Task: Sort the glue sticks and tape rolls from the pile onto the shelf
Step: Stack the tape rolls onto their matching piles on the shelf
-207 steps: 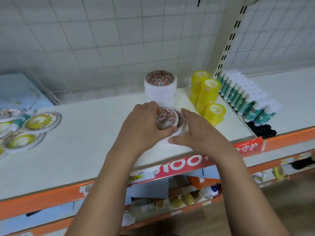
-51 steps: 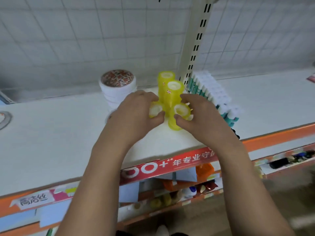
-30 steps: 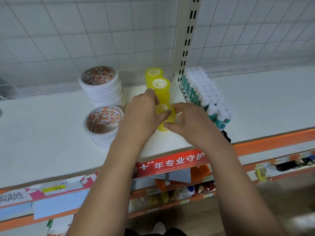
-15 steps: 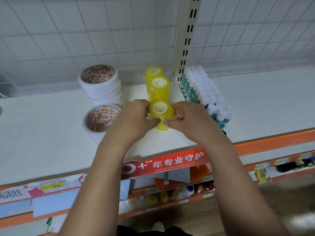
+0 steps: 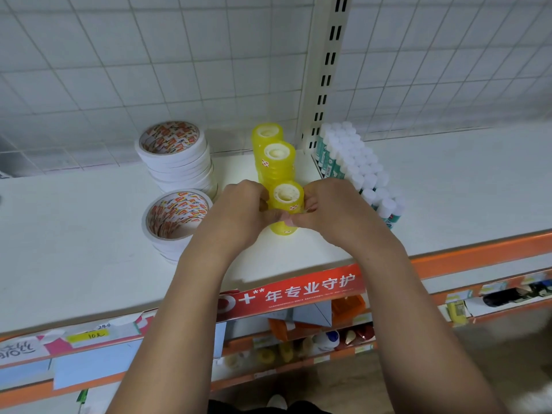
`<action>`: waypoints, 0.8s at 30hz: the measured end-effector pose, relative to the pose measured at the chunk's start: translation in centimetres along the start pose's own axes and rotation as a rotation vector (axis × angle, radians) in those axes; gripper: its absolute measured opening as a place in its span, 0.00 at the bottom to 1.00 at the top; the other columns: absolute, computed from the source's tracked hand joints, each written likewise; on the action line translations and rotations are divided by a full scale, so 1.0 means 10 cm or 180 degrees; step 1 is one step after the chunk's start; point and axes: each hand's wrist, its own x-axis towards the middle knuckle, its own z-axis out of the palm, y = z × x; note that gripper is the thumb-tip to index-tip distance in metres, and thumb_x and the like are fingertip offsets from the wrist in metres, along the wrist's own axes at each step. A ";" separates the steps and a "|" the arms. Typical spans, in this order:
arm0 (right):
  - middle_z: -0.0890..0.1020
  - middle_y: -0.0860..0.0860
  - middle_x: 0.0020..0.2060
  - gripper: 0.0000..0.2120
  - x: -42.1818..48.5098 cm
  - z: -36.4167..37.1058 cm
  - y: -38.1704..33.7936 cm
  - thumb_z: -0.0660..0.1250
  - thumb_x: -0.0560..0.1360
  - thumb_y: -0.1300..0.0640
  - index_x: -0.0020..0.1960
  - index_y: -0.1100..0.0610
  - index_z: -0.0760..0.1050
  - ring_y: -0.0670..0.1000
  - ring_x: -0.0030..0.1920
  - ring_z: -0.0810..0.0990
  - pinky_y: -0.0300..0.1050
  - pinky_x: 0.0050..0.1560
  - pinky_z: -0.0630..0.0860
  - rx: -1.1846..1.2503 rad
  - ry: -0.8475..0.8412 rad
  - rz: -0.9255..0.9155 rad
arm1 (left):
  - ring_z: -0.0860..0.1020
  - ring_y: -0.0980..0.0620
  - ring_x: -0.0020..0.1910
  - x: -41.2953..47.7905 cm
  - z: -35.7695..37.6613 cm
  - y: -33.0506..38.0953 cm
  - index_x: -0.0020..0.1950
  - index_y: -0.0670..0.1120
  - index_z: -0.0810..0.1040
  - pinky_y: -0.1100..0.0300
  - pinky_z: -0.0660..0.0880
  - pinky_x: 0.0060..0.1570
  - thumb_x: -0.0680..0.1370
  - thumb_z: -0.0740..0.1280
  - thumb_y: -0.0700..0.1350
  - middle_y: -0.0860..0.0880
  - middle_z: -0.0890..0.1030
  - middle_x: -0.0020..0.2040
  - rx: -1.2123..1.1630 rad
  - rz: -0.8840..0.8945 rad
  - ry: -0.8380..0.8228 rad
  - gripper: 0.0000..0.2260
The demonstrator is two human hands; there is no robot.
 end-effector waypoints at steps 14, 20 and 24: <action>0.84 0.49 0.45 0.15 -0.06 0.06 0.06 0.78 0.67 0.50 0.50 0.54 0.82 0.46 0.45 0.81 0.42 0.45 0.77 0.0288 0.0089 0.0066 | 0.79 0.45 0.50 -0.04 0.06 -0.01 0.54 0.42 0.81 0.49 0.75 0.50 0.77 0.69 0.49 0.45 0.82 0.49 0.0005 0.0048 0.0160 0.12; 0.83 0.50 0.49 0.19 -0.08 0.08 0.05 0.78 0.67 0.50 0.55 0.54 0.80 0.48 0.47 0.81 0.45 0.49 0.78 0.0271 0.0151 0.0027 | 0.80 0.47 0.50 -0.10 0.05 0.01 0.61 0.44 0.78 0.52 0.76 0.50 0.74 0.73 0.47 0.46 0.83 0.51 -0.0135 0.0087 0.0189 0.17; 0.83 0.53 0.46 0.17 -0.10 0.12 0.06 0.78 0.68 0.51 0.50 0.58 0.79 0.52 0.45 0.81 0.51 0.48 0.78 0.0117 0.0246 0.0029 | 0.80 0.45 0.50 -0.11 0.07 0.02 0.57 0.41 0.78 0.49 0.76 0.51 0.72 0.75 0.47 0.44 0.83 0.50 -0.0199 0.0007 0.0332 0.17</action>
